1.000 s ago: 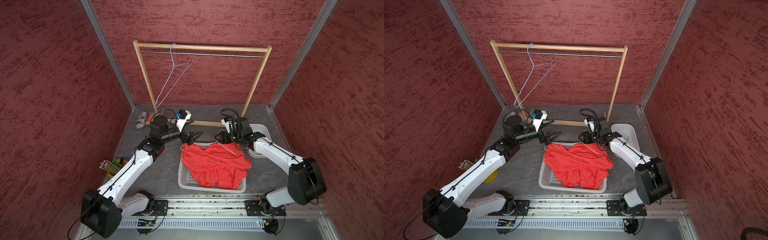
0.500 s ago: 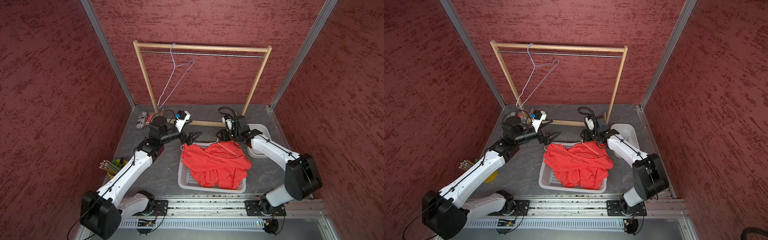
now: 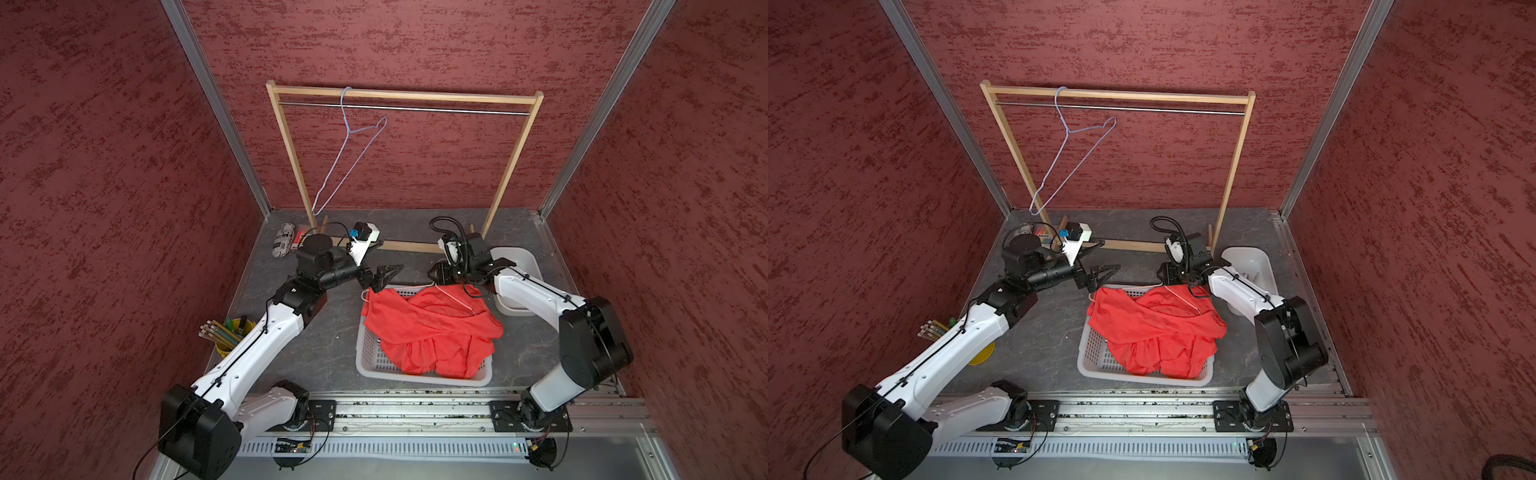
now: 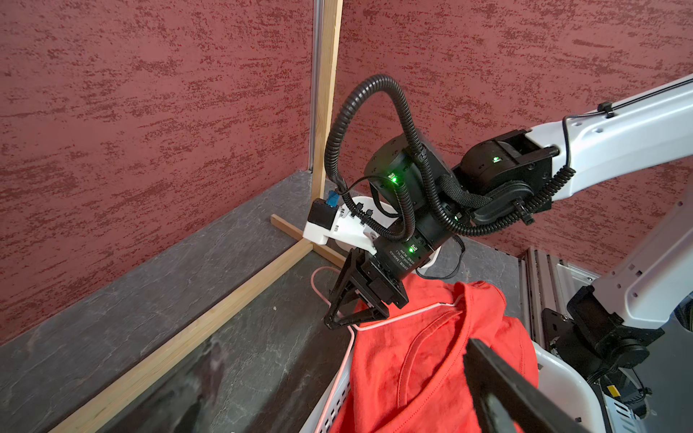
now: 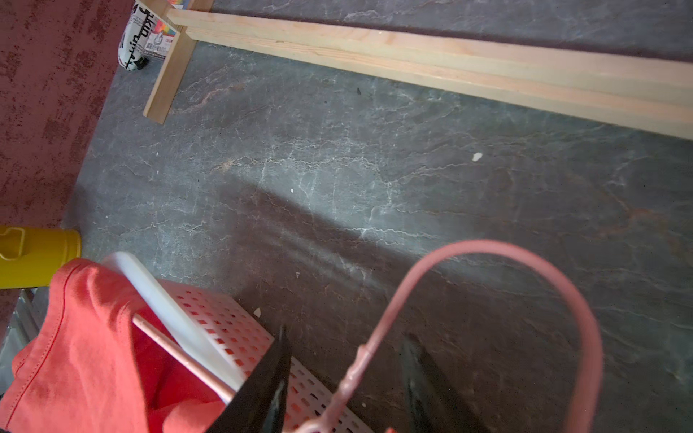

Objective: Remove the clothespins securing tank tops to the hanger
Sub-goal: Pick up the hanger from the basket.

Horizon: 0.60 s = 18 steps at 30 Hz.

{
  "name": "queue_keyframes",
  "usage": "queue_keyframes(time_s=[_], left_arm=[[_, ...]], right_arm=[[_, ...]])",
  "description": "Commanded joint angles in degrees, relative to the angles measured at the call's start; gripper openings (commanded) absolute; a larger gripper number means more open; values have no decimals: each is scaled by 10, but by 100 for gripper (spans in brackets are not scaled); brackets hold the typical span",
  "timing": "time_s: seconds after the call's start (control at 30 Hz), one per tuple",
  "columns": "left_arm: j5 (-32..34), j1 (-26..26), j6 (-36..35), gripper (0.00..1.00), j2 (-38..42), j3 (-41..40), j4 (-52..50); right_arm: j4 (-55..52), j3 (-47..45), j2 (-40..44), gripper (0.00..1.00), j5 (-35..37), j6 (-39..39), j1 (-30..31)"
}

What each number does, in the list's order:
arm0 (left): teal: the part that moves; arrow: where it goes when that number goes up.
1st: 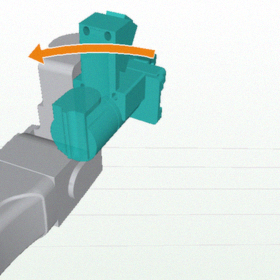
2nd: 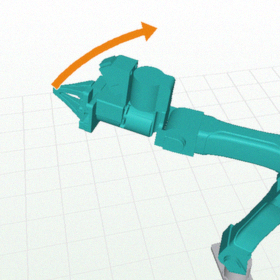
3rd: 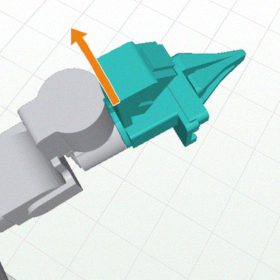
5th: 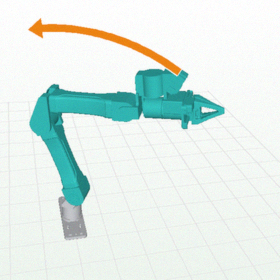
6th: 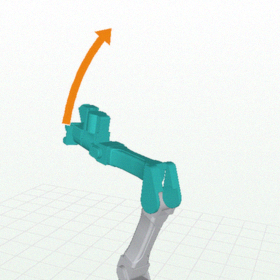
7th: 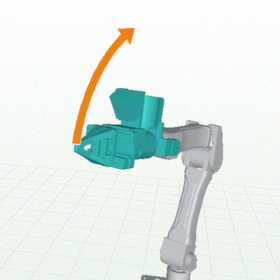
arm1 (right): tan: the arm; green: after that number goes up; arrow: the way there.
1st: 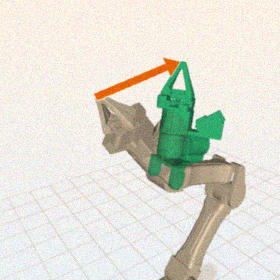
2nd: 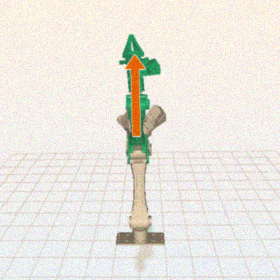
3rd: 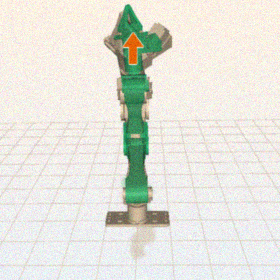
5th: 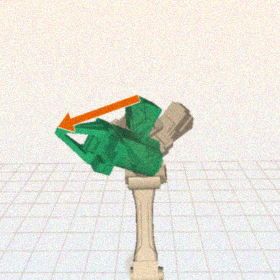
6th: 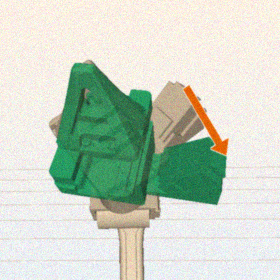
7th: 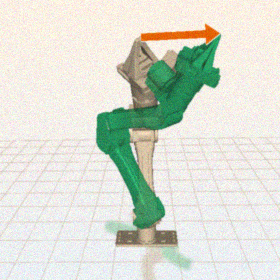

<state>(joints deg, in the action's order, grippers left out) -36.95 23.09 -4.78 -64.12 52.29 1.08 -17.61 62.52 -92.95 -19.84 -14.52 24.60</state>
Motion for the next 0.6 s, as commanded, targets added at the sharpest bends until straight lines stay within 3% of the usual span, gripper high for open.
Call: queue_keyframes(time_s=[0.0, 0.17, 0.3, 0.57], left_arm=[[1, -5, -3, 100, -2, -1, -5], [-11, -9, 8, 100, -13, 22, -46], [37, -9, 23, 100, 9, 39, -93], [155, 4, 94, 100, 101, 13, -155]], right_arm=[[40, 14, -4, 46, -31, -11, 9], [83, -1, 21, 24, -37, -11, 9], [111, -12, 43, 9, -45, -6, 10], [139, -36, 140, 0, -17, 19, 14]])
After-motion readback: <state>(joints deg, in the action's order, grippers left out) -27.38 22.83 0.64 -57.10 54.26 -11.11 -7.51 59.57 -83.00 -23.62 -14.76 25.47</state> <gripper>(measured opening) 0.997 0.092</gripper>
